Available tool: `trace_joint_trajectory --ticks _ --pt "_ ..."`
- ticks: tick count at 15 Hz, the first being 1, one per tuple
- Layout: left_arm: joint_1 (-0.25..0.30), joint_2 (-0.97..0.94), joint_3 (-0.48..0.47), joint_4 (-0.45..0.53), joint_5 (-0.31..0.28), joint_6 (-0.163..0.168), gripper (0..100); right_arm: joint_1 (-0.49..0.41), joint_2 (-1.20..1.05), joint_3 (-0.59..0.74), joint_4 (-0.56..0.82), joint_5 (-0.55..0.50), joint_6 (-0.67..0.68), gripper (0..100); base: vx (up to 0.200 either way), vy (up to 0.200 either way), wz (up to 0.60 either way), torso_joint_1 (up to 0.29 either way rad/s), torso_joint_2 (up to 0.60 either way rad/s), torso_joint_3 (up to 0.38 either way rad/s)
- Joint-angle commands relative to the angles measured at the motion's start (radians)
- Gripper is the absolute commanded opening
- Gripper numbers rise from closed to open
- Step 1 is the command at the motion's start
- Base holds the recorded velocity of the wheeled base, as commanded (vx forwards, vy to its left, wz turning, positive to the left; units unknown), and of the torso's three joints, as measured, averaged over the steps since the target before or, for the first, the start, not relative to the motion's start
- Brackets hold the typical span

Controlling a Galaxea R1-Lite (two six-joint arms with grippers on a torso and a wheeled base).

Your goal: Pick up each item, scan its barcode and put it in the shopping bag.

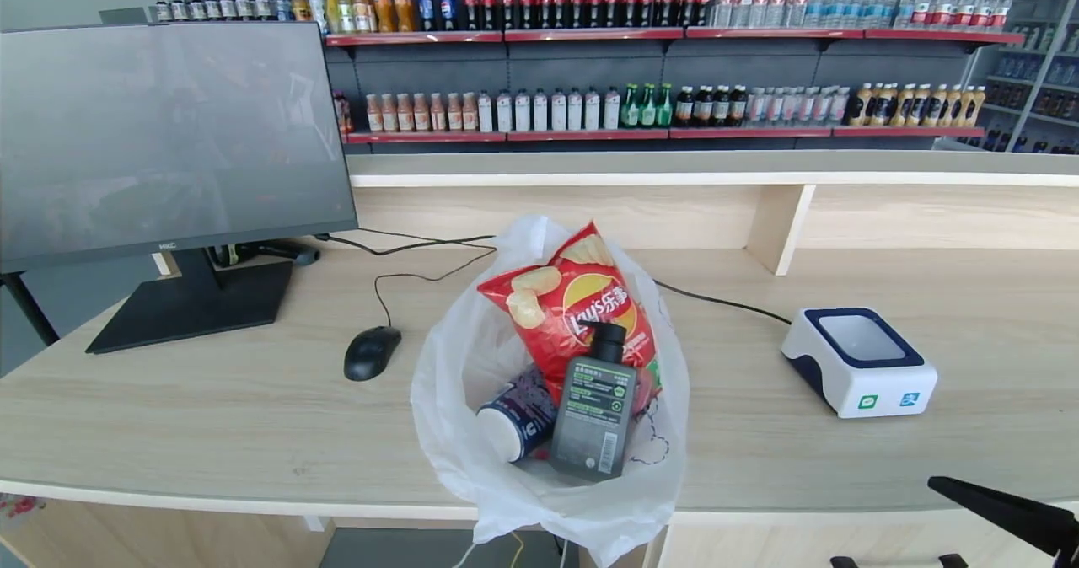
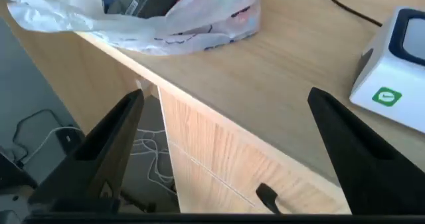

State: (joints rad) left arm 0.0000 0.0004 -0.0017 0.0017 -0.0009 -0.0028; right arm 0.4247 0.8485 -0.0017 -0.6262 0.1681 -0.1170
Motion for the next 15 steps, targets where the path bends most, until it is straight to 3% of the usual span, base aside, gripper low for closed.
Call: trace_joint_trajectory --ticks 1,4,6,7,8,11,15 --pt "0.0 0.0 0.0 0.0 0.001 0.0 100 -0.007 -0.391 -0.011 0.408 -0.004 -0.067 100 0.0 0.0 0.0 0.0 0.0 0.0" --pt "0.0 0.0 0.0 0.0 -0.001 0.0 100 -0.012 -0.6 -0.014 0.635 -0.005 -0.049 100 0.0 0.0 0.0 0.0 0.0 0.0" --pt "0.0 0.0 0.0 0.0 0.001 0.0 100 -0.099 -0.602 -0.015 0.629 -0.032 -0.046 100 0.0 0.0 0.0 0.0 0.0 0.0" --pt "0.0 0.0 0.0 0.0 0.001 0.0 100 -0.287 -0.592 -0.015 0.629 -0.052 -0.047 100 0.0 0.0 0.0 0.0 0.0 0.0" --pt "0.0 0.0 0.0 0.0 0.001 0.0 100 -0.346 -0.594 -0.015 0.629 -0.047 -0.049 100 -0.2 0.0 0.0 0.002 0.0 0.002" --pt "0.002 0.0 0.0 0.0 0.001 -0.003 100 -0.396 -0.658 -0.015 0.629 -0.048 -0.044 100 -0.2 0.0 0.0 0.014 0.0 0.004" --pt "0.0 0.0 0.0 0.0 0.001 -0.003 100 -0.362 -0.761 -0.012 0.62 -0.062 -0.032 100 -0.2 0.0 0.0 -0.007 0.0 0.002"
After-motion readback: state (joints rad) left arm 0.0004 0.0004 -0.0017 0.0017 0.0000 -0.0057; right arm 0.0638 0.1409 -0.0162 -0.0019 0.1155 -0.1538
